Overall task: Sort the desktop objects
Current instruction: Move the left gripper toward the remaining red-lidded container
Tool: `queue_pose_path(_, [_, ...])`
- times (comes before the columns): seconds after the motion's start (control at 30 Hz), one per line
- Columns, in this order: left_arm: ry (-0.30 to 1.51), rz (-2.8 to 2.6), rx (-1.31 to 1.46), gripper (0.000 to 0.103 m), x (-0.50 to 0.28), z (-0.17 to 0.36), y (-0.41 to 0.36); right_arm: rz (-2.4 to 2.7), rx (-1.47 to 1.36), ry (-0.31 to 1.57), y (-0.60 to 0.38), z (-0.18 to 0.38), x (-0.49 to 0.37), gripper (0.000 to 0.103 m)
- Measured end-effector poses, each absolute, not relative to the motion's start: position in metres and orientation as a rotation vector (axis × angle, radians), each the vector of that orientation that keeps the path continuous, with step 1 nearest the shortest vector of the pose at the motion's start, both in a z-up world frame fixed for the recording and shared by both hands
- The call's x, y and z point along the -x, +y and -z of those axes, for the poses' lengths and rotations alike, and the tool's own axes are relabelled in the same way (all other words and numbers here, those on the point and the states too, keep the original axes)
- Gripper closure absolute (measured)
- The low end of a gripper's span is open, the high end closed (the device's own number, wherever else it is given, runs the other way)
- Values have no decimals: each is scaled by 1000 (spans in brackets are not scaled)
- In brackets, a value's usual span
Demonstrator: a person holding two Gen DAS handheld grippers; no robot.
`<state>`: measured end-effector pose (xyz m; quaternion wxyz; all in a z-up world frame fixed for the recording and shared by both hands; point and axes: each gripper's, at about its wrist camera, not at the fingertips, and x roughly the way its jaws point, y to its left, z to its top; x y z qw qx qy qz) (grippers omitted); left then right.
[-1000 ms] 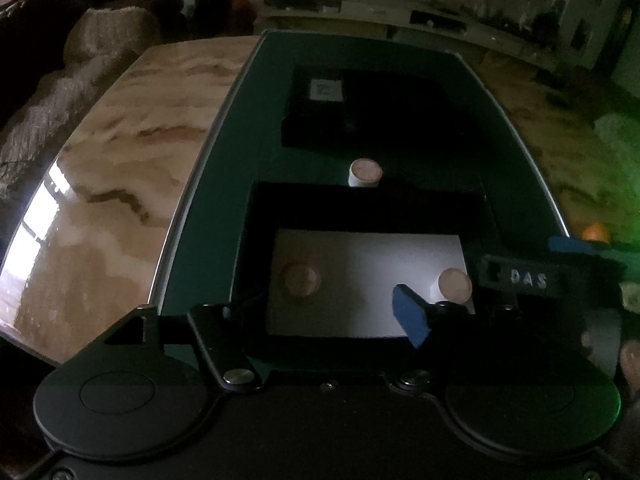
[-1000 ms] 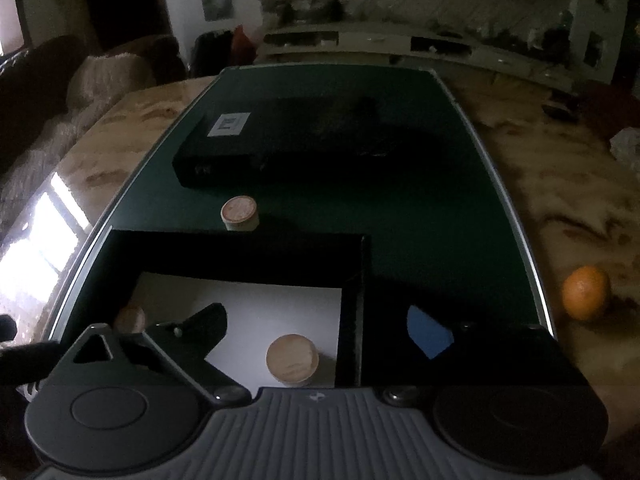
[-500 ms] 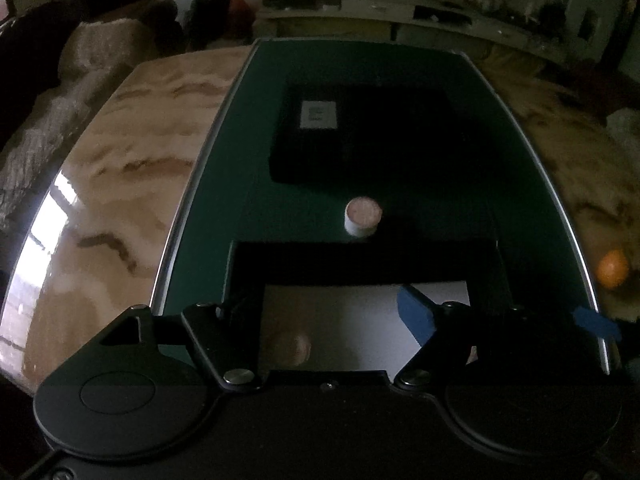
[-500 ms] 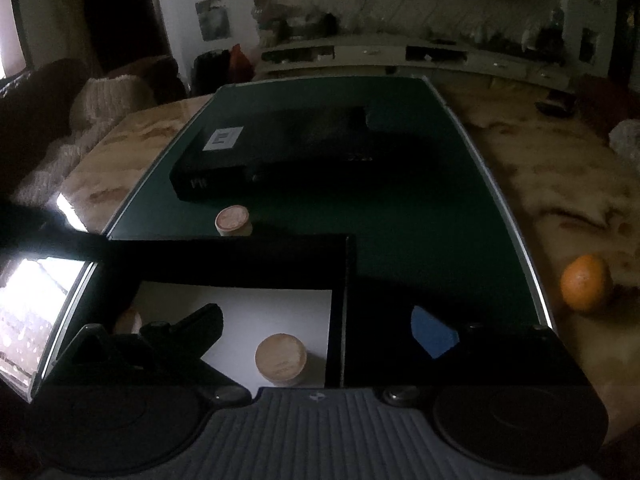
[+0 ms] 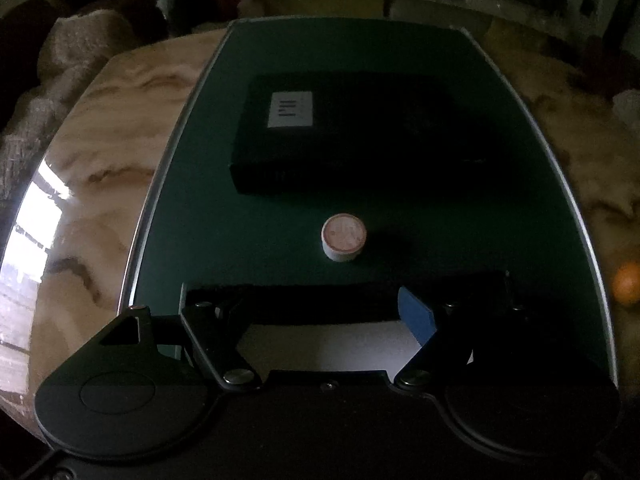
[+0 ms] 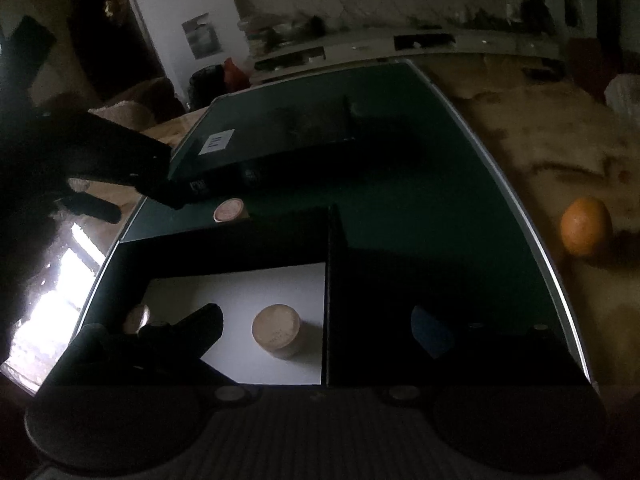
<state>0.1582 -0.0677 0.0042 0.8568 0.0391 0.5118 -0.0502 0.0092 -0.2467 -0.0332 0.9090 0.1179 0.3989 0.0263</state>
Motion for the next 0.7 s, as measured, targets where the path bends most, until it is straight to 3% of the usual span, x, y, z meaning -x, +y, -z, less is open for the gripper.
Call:
queue_pose_path(0.23, [1114,105,-75,21,-189,17,-75,-67,-223,804,-243,32,-5,0])
queue_pose_path(0.7, [1169,73,-90,20,-230,58,-86,-86,-251,807,-249,29,-4,0])
